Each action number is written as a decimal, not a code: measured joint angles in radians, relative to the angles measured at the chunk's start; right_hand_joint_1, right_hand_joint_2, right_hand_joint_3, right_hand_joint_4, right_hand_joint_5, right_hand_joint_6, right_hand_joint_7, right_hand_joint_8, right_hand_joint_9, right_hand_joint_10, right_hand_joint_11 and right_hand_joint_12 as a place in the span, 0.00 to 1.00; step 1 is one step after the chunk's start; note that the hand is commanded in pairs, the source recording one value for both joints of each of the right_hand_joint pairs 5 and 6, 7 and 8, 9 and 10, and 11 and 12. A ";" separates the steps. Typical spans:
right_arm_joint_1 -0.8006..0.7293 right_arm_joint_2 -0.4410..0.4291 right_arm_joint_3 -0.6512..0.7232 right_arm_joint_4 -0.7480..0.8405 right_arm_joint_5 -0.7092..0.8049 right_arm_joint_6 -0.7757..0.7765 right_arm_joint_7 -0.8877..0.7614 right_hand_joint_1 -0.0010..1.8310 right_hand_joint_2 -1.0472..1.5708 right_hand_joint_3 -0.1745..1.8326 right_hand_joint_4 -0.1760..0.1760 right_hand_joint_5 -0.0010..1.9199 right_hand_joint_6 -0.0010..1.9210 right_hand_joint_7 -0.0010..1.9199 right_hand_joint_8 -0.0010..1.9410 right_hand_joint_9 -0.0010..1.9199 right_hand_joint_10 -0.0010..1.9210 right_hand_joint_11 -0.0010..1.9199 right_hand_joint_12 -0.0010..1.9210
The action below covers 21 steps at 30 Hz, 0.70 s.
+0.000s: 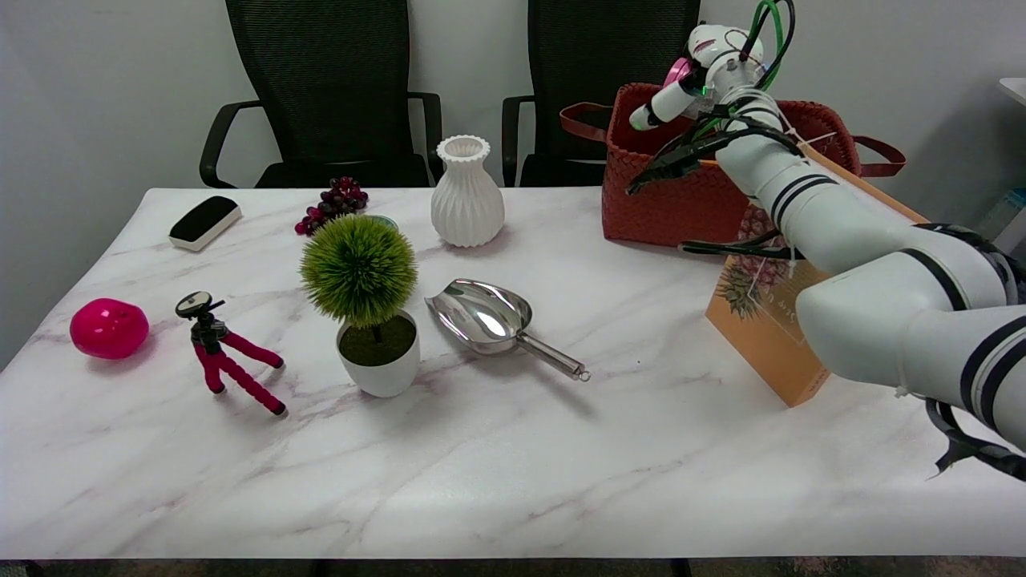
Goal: Place the pink gum jar into the brown storage basket.
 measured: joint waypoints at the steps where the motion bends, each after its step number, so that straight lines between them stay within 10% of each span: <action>1: -0.001 0.000 0.000 0.001 0.001 0.000 0.000 0.58 0.39 0.42 0.50 0.24 0.24 0.69 0.68 0.59 0.59 0.91 0.91; 14: -0.014 -0.005 -0.002 0.011 0.007 0.003 -0.001 0.59 0.38 0.41 0.50 0.21 0.21 0.55 0.54 0.33 0.33 0.83 0.83; 17: -0.017 -0.005 -0.003 0.013 0.007 0.003 -0.001 0.59 0.38 0.46 0.50 0.14 0.14 0.29 0.29 0.19 0.19 0.52 0.52; 21: -0.020 -0.005 -0.002 0.018 0.008 0.003 0.000 0.55 0.40 0.41 0.50 0.06 0.06 0.18 0.18 0.00 0.00 0.04 0.04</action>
